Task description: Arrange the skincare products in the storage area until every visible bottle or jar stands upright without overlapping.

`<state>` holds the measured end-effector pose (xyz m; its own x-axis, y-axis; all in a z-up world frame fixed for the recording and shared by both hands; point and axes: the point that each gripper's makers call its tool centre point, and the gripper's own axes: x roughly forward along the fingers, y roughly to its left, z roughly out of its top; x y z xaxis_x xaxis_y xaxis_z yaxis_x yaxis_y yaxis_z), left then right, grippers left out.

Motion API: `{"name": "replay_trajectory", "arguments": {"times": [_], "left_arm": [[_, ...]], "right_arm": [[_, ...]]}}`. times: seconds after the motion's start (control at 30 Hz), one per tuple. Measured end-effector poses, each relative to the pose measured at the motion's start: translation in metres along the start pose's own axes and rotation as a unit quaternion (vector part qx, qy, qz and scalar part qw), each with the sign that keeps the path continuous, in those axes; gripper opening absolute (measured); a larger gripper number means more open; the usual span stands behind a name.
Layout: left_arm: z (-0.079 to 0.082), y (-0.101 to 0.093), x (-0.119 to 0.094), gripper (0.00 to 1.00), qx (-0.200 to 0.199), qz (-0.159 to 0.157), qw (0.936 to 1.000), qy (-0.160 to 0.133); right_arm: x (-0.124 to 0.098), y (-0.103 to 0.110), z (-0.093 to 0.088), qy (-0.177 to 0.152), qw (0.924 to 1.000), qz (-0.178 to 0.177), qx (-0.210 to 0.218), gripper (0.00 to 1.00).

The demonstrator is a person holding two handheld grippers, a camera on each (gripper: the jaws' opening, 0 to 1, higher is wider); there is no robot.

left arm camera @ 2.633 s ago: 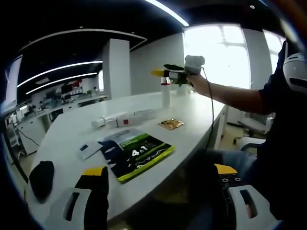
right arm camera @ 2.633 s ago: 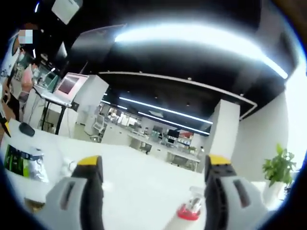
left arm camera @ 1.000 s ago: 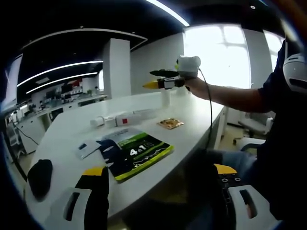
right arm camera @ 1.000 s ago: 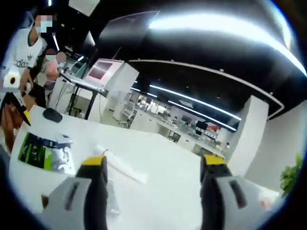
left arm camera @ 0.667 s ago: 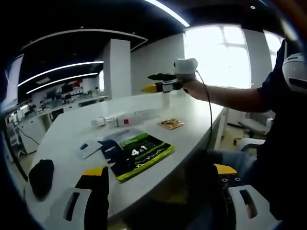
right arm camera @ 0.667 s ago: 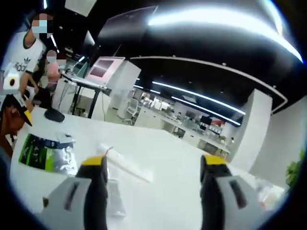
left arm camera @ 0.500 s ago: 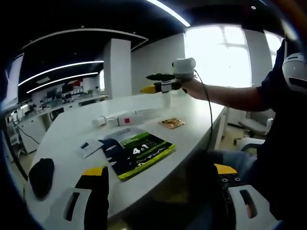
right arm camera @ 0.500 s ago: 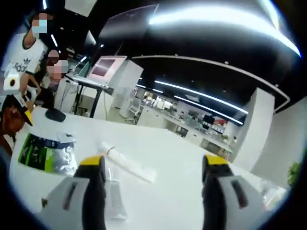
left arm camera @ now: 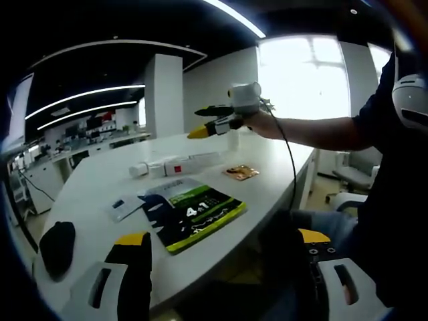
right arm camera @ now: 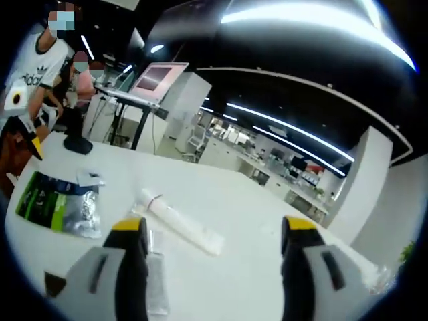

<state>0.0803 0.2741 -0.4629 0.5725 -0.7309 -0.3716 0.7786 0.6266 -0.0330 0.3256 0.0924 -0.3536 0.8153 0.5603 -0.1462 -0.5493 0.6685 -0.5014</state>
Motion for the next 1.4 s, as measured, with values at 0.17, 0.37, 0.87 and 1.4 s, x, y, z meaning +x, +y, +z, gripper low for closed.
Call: {"name": "replay_trajectory", "arguments": {"times": [0.17, 0.37, 0.87, 1.4], "left_arm": [[0.002, -0.001, 0.000, 0.89, 0.001, 0.001, 1.0000, -0.002], [0.001, 0.000, 0.002, 0.89, -0.003, 0.002, 1.0000, -0.003], [0.001, 0.003, 0.001, 0.89, -0.006, 0.003, 1.0000, -0.006], [0.001, 0.005, 0.000, 0.89, -0.011, 0.008, 0.9999, -0.007]], "right_arm": [[0.011, 0.003, -0.002, 0.006, 0.9997, 0.013, -0.019, 0.82], [0.028, 0.004, 0.000, 0.011, 0.9989, 0.028, -0.037, 0.82], [0.054, 0.020, -0.006, 0.036, 0.9938, 0.067, -0.081, 0.83], [0.073, 0.027, -0.010, 0.054, 0.9880, 0.090, -0.114, 0.82]]}}
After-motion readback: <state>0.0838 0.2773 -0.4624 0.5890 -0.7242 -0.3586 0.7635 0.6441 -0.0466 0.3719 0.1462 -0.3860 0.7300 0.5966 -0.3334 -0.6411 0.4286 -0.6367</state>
